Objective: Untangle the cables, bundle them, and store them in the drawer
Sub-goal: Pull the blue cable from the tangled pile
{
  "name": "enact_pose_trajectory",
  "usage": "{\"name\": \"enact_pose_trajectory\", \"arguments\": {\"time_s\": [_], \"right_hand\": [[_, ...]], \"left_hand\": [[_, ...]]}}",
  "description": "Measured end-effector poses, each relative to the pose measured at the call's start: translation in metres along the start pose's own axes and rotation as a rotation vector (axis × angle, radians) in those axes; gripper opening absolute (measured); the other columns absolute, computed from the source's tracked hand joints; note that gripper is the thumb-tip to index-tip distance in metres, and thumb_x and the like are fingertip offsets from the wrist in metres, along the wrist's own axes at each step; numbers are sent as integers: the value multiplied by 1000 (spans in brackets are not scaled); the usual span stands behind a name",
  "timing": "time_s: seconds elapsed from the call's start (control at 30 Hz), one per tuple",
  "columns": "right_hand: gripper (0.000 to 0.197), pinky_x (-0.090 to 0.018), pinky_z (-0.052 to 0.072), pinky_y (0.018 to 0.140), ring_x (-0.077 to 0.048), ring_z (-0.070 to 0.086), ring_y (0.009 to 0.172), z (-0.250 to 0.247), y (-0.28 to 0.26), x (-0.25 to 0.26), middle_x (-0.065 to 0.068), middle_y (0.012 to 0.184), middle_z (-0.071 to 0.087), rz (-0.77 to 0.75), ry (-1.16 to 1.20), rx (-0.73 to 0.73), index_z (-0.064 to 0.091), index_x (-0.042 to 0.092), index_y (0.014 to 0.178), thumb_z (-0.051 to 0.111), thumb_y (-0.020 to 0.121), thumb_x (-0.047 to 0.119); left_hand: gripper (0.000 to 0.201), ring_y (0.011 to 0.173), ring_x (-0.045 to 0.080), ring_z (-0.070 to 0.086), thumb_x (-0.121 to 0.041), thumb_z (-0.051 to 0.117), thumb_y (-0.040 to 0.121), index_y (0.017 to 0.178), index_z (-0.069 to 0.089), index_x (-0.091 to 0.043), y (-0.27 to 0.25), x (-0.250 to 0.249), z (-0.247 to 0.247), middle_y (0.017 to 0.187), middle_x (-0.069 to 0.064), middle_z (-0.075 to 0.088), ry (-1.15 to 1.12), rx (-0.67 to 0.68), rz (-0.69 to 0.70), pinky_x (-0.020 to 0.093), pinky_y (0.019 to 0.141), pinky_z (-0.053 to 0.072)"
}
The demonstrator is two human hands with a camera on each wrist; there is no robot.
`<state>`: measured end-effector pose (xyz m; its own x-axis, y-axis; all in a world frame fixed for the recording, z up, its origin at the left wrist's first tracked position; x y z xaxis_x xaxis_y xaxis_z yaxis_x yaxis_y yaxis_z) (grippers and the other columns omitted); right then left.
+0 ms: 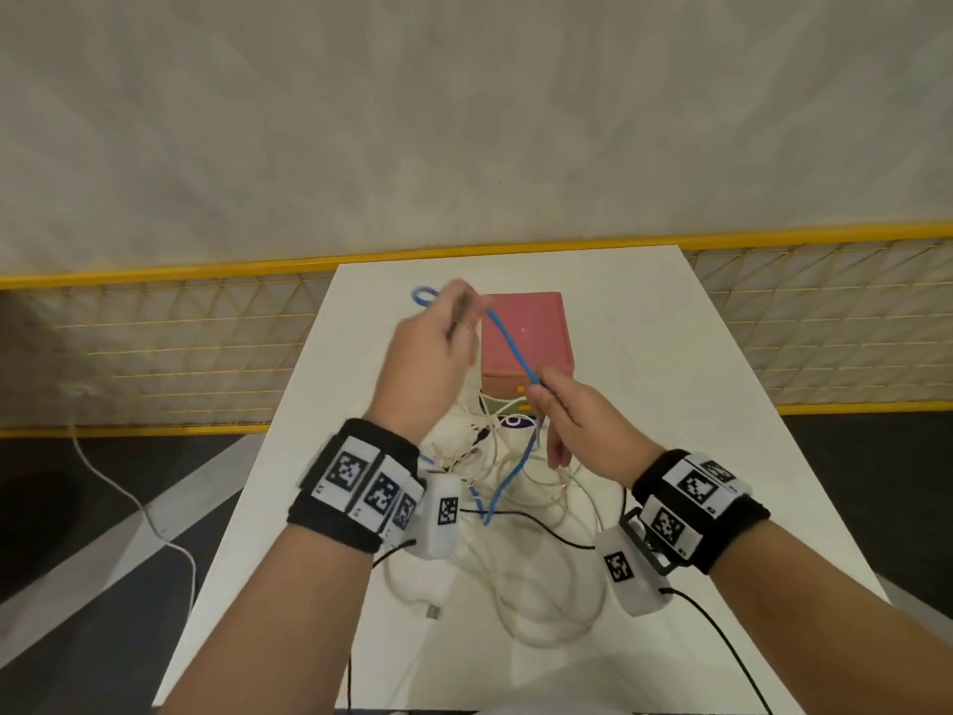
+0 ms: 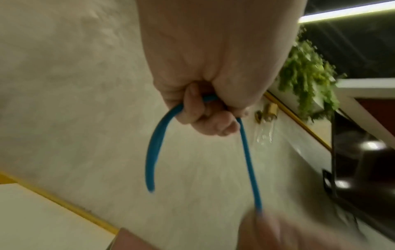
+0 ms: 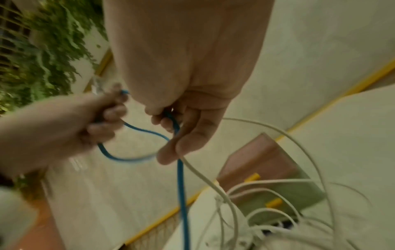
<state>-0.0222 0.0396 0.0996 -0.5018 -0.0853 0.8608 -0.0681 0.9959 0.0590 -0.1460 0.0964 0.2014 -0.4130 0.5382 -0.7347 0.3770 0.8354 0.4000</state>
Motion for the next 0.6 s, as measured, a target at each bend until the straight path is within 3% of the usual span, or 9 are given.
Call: {"name": "enact_pose_trajectory", "arguments": {"time_s": [0.07,0.13,0.2,0.27,0.33,0.4,0.5,0.6], "right_hand": [[24,-40,47,44,-37,63,49,10,-4,-20,-6,80,50,72,11,40,42,15,86,32,102,30],[23,-45,48,45,-39,64,51,12,-7,-30,-8,80,47,110,28,45,43,14,89,32,102,30],[20,-48,48,45,-37,64,49,9,-8,-25,-7,78,46,96,27,23,47,14,96,34,102,29],[16,-45,48,44,-35,63,47,3,-5,-9,-5,76,48,44,35,-10,50,16,99,37,102,26],[15,-42,47,42,-32,63,45,-2,-2,11,-11,79,53,-25,46,-29,52,19,98,38,101,21],[16,-39,46,41,-27,62,44,-5,0,23,-11,79,56,-75,51,-44,53,22,96,38,101,20],[17,-34,44,41,-28,63,47,1,0,8,0,75,48,-42,70,-42,47,20,87,38,101,20],[18,-32,45,43,-34,65,57,15,-2,-22,-4,78,47,40,59,-1,45,13,87,36,102,18]], "left_hand": [[17,45,12,41,-37,42,102,88,49,-29,8,8,-35,54,-5,49,-73,-203,-40,30,51,37],[14,44,8,44,-33,39,103,99,51,-27,9,17,-52,54,-5,52,-29,-267,-67,30,55,38],[23,47,6,52,-30,39,103,124,49,-31,4,14,-36,54,-1,58,59,-127,-48,28,57,43],[37,55,3,58,-37,43,101,138,40,-42,-10,8,6,56,1,64,132,158,-15,18,61,46],[33,51,-1,56,-46,44,99,131,48,-40,-29,11,47,61,0,67,191,399,-29,21,58,44],[22,43,-2,51,-46,46,98,108,56,-29,-35,17,57,63,2,68,130,447,-75,25,56,41],[15,42,-1,48,-41,50,98,88,50,-30,-21,13,31,61,1,67,121,271,-12,27,55,42],[13,47,2,48,-39,49,99,88,50,-31,-7,15,-16,59,-1,64,138,-7,0,27,56,42]]}}
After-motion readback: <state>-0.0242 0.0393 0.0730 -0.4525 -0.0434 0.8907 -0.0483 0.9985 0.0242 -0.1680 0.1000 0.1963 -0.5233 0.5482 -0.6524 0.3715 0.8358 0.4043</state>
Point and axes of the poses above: each hand's wrist, its own y-axis towards the middle knuckle, its own z-axis out of the palm, x = y × z, the point moved 10 cm from there along y, towards the middle knuckle
